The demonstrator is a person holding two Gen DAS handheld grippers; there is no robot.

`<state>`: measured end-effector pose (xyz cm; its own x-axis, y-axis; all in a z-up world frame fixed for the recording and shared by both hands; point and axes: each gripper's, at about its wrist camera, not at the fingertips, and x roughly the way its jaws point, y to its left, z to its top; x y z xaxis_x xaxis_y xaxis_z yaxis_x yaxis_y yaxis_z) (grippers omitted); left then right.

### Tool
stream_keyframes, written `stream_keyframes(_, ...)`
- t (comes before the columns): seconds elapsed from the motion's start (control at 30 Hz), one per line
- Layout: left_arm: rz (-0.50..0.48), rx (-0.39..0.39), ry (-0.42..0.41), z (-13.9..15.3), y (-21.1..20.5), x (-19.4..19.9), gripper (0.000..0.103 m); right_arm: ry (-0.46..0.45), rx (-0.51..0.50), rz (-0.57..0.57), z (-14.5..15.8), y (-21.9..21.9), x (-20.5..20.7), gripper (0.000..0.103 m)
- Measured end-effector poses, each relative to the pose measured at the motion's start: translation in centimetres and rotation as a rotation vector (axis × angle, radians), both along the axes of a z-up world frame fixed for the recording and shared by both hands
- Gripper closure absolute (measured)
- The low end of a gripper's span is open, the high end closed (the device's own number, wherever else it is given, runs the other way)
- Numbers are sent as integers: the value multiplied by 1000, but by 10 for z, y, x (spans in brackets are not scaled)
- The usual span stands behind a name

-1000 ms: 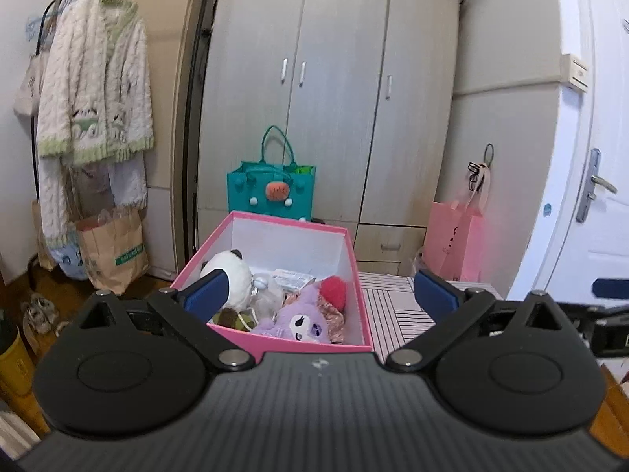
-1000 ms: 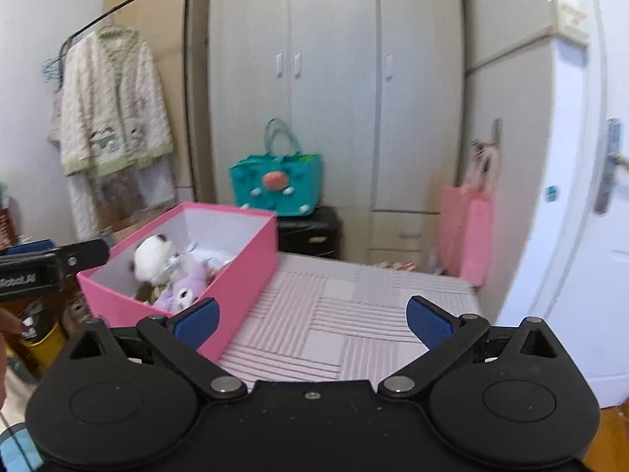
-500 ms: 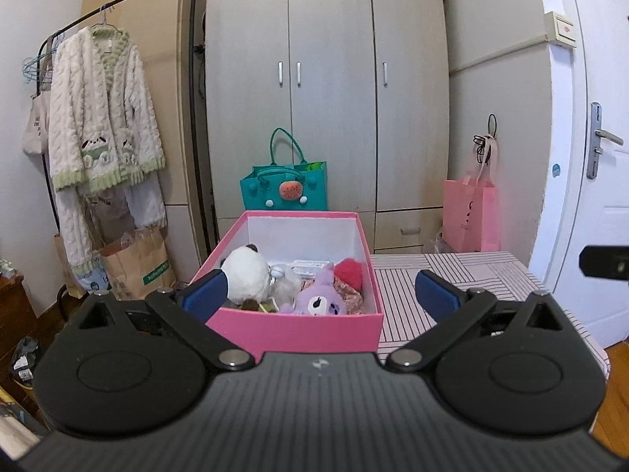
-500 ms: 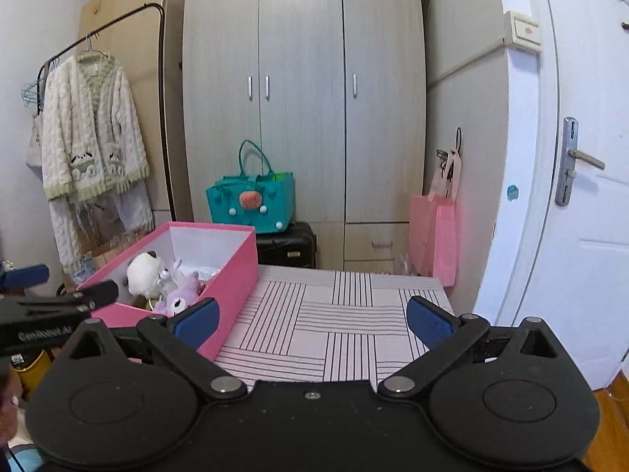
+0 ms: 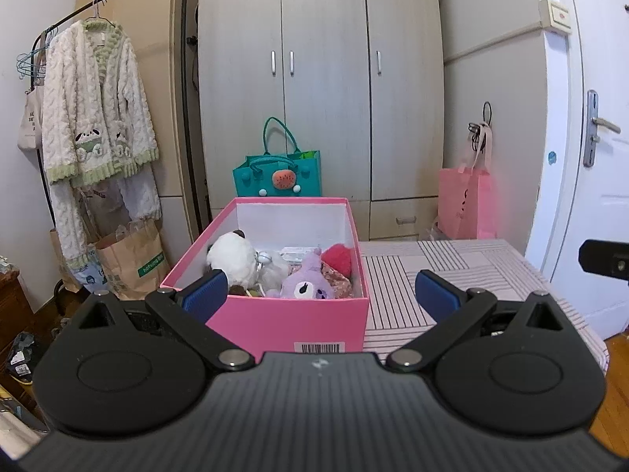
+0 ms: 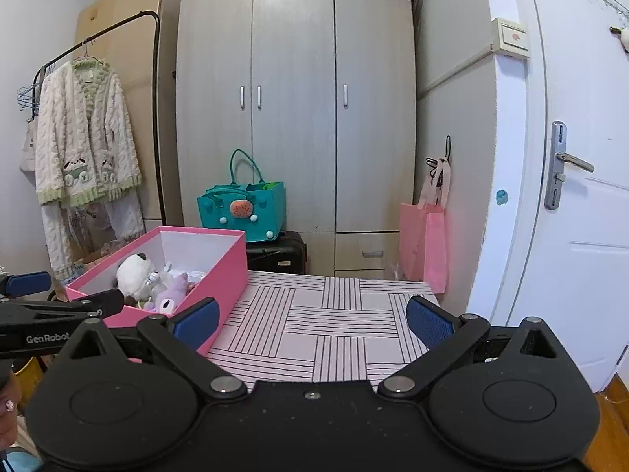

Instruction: Organize soft objects

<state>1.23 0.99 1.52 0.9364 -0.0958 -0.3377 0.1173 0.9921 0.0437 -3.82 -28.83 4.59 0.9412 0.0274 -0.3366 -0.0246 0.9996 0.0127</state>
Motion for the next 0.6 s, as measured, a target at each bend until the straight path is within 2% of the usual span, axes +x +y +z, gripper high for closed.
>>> stream_keyframes(0.37, 26, 38, 20, -7, -2, 3, 0, -21, -64, -60, -13, 8, 0, 0)
stream_keyframes(0.6, 55, 48, 49, -10, 1, 5, 0, 17, -40, -73, -13, 6, -1, 0)
